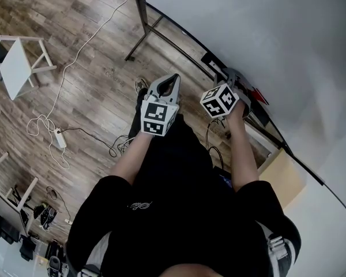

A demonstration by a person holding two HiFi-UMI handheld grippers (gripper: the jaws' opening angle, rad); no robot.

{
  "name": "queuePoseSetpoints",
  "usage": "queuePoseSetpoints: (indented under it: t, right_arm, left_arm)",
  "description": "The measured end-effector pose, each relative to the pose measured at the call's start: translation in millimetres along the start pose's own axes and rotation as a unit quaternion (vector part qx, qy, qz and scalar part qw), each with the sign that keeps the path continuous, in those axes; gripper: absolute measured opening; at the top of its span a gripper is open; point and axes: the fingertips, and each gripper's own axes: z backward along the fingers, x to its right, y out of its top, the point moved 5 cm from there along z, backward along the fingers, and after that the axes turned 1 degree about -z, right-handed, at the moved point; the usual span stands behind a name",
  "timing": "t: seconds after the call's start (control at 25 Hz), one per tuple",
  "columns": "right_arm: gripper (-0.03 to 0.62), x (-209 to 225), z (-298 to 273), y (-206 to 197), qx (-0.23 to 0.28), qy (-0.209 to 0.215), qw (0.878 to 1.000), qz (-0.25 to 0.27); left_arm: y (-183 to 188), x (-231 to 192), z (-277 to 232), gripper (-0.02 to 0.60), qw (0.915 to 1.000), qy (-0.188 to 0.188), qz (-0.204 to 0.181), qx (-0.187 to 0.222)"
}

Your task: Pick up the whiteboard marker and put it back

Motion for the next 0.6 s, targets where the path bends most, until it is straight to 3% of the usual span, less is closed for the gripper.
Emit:
queuePoseSetpoints:
  t: [0.6]
  right_arm:
    - [0.057,4.2,-1.2,5.1,-0.008,0.014,1.000,-0.016]
  left_arm:
    - [3.3,-3.0,-5.0,0.006,1.0000,-0.006,0.002,-0.004]
